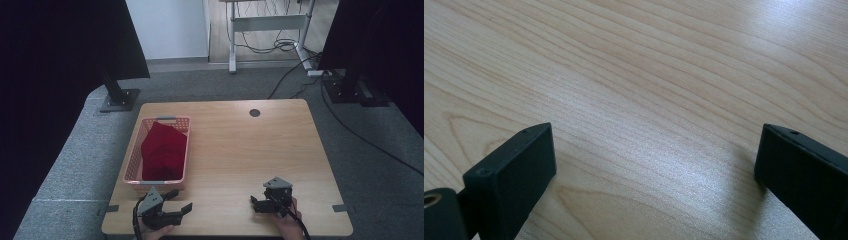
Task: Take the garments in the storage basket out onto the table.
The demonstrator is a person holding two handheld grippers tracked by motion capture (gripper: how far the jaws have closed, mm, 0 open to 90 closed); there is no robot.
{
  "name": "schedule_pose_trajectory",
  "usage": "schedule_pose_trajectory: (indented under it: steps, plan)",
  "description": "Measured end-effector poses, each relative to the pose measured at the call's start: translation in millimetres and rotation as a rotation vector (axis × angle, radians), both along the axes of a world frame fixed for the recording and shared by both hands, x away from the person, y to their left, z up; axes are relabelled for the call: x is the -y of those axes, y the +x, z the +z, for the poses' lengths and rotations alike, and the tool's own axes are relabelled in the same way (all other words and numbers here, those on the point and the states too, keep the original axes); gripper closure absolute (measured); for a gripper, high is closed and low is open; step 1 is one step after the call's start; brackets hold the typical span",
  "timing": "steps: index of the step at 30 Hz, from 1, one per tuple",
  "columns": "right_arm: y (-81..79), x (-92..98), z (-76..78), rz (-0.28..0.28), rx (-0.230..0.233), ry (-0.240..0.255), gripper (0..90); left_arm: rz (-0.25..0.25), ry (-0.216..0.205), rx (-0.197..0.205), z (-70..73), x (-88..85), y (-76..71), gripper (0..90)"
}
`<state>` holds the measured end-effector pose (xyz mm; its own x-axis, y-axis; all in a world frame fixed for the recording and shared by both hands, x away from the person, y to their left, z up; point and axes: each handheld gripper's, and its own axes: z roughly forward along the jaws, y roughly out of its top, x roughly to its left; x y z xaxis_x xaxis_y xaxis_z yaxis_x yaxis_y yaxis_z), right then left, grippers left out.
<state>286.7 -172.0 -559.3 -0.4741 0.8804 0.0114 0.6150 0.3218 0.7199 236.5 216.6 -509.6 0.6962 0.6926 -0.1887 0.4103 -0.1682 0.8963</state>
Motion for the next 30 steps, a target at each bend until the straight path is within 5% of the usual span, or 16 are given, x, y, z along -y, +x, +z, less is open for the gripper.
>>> schedule_pose_trajectory:
  steps: [4,13,30]
  plan:
    - [-0.1,0.1,0.0,0.001,0.000,0.000,2.8,-0.004,0.003,-0.002,-1.6,1.1,-0.2,22.0]
    - [0.7,-0.6,0.0,-0.001,-0.001,0.000,2.8,-0.003,0.084,0.031,-3.3,7.6,-6.9,21.8]
    - [1.0,-0.4,0.0,0.005,0.000,-0.001,2.8,-0.034,0.102,0.045,-6.8,14.3,-7.8,23.1]
